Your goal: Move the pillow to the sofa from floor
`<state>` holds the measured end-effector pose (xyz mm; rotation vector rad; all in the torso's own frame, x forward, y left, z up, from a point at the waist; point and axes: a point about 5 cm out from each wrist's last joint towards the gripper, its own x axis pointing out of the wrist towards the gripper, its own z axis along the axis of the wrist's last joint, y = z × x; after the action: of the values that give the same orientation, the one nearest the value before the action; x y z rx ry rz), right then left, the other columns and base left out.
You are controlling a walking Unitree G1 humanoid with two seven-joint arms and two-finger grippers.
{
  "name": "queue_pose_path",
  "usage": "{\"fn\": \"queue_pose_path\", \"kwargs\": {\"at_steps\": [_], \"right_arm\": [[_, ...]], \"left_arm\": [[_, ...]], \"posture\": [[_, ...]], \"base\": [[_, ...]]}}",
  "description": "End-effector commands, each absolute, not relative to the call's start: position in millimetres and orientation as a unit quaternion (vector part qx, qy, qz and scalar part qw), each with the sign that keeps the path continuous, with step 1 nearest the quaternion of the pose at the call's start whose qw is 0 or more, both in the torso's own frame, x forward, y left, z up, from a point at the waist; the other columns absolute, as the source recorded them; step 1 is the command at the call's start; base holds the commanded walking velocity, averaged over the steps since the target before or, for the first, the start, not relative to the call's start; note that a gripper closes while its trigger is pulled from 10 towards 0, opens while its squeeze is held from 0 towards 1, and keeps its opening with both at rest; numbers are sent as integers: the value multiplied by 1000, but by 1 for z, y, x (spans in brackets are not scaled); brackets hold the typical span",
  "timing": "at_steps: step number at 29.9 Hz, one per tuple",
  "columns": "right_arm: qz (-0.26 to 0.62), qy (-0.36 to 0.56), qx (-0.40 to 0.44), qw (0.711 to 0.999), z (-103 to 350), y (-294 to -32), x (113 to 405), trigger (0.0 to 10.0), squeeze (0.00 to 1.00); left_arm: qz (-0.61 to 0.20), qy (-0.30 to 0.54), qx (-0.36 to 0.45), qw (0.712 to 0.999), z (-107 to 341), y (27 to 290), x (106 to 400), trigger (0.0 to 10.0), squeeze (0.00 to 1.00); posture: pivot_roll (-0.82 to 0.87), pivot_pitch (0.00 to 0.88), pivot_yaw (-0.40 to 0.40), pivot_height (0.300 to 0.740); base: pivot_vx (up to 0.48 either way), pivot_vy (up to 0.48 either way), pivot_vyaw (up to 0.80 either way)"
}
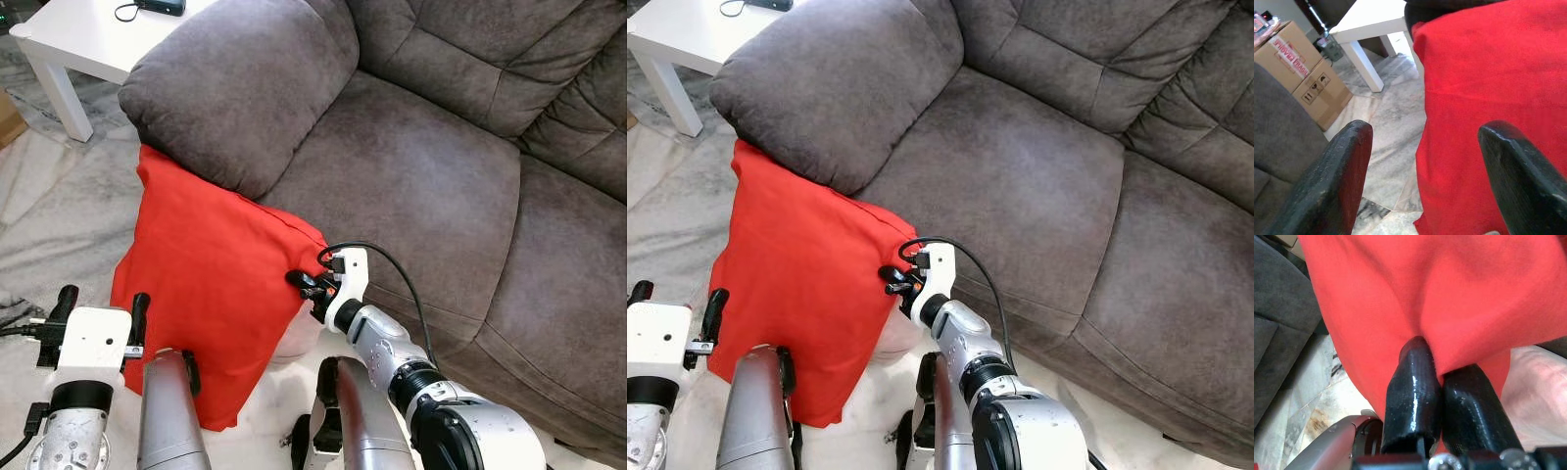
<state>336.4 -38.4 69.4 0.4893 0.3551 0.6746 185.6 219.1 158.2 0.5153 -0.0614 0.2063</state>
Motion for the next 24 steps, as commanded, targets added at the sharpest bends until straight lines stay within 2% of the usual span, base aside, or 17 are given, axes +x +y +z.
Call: {"fn": "queue_pose_path", "kwargs": {"at_steps": [1, 4, 19, 24], "right_arm": [[340, 189, 255, 885, 59, -20, 322, 0, 0], [342, 189, 254, 885, 59, -20, 322, 0, 0], [345, 189, 253, 884, 59, -19, 322, 0, 0], [338, 186, 231, 893, 59, -22, 323, 0, 0]], "left_arm": [[71, -24, 279, 957, 150, 211, 184, 10000, 0], [43, -33, 321, 946, 147, 205, 184, 10000, 0], [46, -42, 303, 951, 143, 199, 185, 10000, 0], [57, -40, 286, 956, 139, 200, 187, 10000, 0]], "posture": [[333, 329, -290, 571], [335, 327, -290, 571], [338, 319, -290, 571], [343, 295, -291, 571]], "base": [[0, 0, 0], [0, 0, 0], [0, 0, 0], [0, 0, 0]]}}
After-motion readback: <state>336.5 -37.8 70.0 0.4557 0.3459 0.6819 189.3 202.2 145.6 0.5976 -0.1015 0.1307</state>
